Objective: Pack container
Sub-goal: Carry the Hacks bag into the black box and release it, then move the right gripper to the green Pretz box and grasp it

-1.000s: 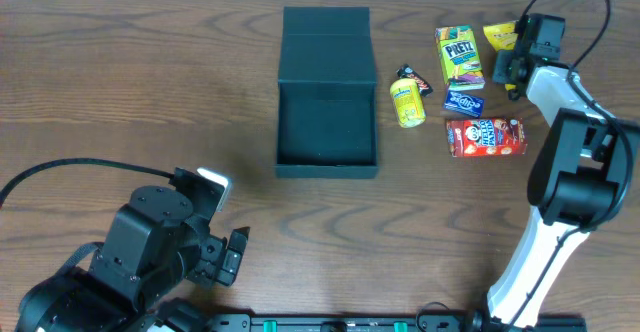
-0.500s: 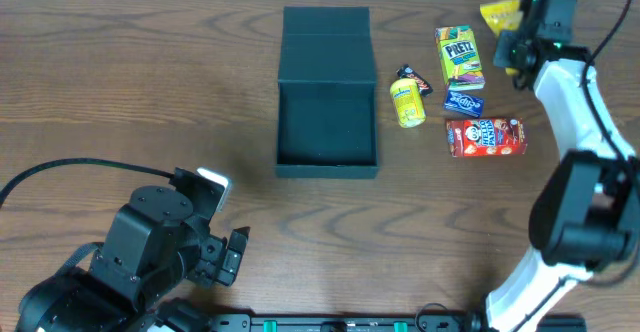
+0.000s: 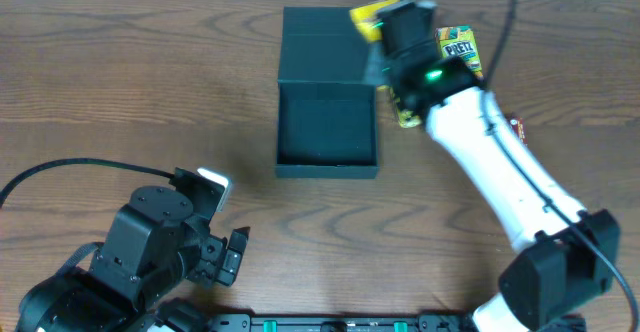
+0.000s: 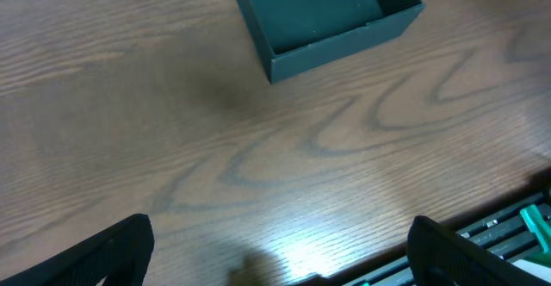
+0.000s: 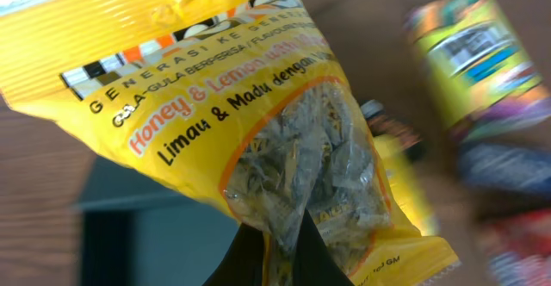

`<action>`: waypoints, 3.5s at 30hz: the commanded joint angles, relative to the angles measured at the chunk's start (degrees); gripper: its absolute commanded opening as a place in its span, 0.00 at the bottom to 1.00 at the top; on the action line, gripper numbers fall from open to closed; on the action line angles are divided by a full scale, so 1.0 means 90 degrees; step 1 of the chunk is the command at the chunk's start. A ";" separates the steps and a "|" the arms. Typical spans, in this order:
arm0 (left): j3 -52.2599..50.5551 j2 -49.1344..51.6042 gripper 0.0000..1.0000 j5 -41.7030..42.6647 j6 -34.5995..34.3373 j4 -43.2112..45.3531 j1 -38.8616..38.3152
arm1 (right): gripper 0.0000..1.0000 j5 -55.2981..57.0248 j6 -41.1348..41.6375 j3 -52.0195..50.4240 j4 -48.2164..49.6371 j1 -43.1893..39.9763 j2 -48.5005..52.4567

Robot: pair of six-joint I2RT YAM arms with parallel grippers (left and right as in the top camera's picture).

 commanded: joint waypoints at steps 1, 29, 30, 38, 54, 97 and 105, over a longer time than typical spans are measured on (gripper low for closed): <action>0.0027 -0.0002 0.95 0.0019 -0.0049 -0.0007 0.0010 | 0.02 0.1010 0.1576 0.0032 -0.0010 0.0724 0.0250; 0.0027 -0.0002 0.95 0.0019 -0.0046 -0.0007 0.0010 | 0.02 -0.0362 0.3597 0.0032 -0.0920 0.1948 0.1598; 0.0027 -0.0002 0.95 0.0019 -0.0046 -0.0007 0.0010 | 0.02 -0.0362 0.3597 0.0032 -0.0903 0.1957 0.1600; 0.0027 -0.0002 0.95 0.0019 -0.0046 -0.0007 0.0007 | 0.14 -0.0250 0.3592 0.0032 -0.0925 0.1957 0.1600; 0.0027 -0.0002 0.95 0.0019 -0.0049 -0.0007 0.0010 | 0.02 -0.0272 0.3181 0.0039 -0.0852 0.1661 0.1214; 0.0027 -0.0002 0.95 0.0019 -0.0046 -0.0007 0.0010 | 0.01 -0.3179 0.0124 0.0214 0.0185 0.0833 0.2346; 0.0027 -0.0002 0.95 0.0019 -0.0049 -0.0007 0.0010 | 0.02 -0.3444 -0.0537 0.0374 0.0289 -0.0083 0.1139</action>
